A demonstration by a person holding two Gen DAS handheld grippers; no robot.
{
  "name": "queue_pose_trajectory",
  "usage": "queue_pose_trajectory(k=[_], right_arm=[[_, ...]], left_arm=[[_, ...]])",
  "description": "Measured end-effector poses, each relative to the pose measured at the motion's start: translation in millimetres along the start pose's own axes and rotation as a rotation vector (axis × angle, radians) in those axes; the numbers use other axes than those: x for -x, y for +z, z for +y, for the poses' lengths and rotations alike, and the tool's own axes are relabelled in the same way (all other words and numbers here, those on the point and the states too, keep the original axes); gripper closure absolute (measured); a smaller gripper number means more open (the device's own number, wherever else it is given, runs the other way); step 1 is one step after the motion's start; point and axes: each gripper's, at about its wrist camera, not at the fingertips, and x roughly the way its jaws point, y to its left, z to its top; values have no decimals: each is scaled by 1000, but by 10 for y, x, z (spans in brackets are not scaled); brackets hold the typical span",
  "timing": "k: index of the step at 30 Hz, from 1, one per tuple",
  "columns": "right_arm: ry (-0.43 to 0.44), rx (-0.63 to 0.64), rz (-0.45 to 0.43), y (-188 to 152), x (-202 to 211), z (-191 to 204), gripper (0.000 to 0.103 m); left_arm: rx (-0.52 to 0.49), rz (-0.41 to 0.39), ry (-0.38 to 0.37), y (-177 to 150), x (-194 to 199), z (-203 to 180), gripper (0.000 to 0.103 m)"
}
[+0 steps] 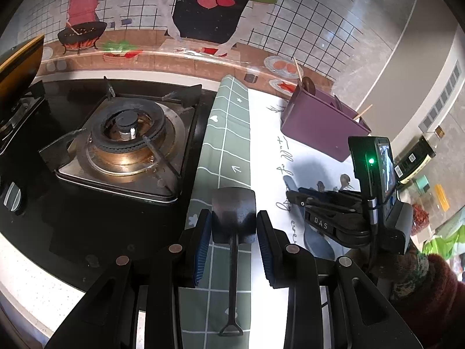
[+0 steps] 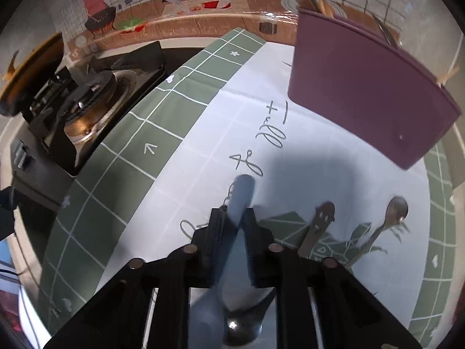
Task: Organize utensils
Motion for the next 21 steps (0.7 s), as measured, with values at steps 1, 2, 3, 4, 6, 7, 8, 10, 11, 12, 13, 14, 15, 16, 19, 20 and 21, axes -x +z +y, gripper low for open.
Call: queue_pose_trajectory(k=[1,2,3,4,6,7,8,10,11,12,13,14,15,16,19,20,21], right_arm=[[10,6,-2,-3,13,4,92],[10,20,-11,-19,52,18,93],[4,32,-24,-39,102,27,93],[4,40,-37,-61,162,28,93],[24,31,-62,-111,310,-10,93],[40,20,-73,-141,391,-42,93],[52,11,-82,-177,458,-70,93],[81,-16,-105,-254,615,-160,93],[104,-33,-120,-299,709,-221,93],[125,-53,-137,-346,805,-292,93],[137,-68,-149,-379,882,-341,93],[145,-85,-163,-419,963,-401,93],[148,-98,-177,-450,1031,-456,93],[148,-109,-191,-480,1096,-511,93],[139,-137,-223,-512,1245,-658,93],[132,-147,-233,-524,1290,-707,93],[127,-154,-242,-543,1333,-757,93]], left_arm=[[0,2,-1,3,-5,6,70],[-1,6,-3,4,-12,3,70],[-1,11,-6,9,-24,2,70],[0,18,-11,23,-47,1,70],[3,27,-22,40,-83,-22,70],[3,31,-29,51,-106,-41,70],[1,35,-36,61,-123,-70,70],[-17,38,-51,87,-150,-166,70],[-29,37,-58,100,-158,-226,70],[-43,34,-68,118,-165,-294,70],[-55,31,-79,135,-169,-360,70],[-72,29,-92,155,-178,-459,70],[-82,28,-99,167,-185,-513,71],[-97,26,-108,185,-196,-603,71],[-133,23,-132,241,-224,-811,71],[-147,22,-138,258,-228,-876,71],[-161,21,-145,277,-235,-947,74]])
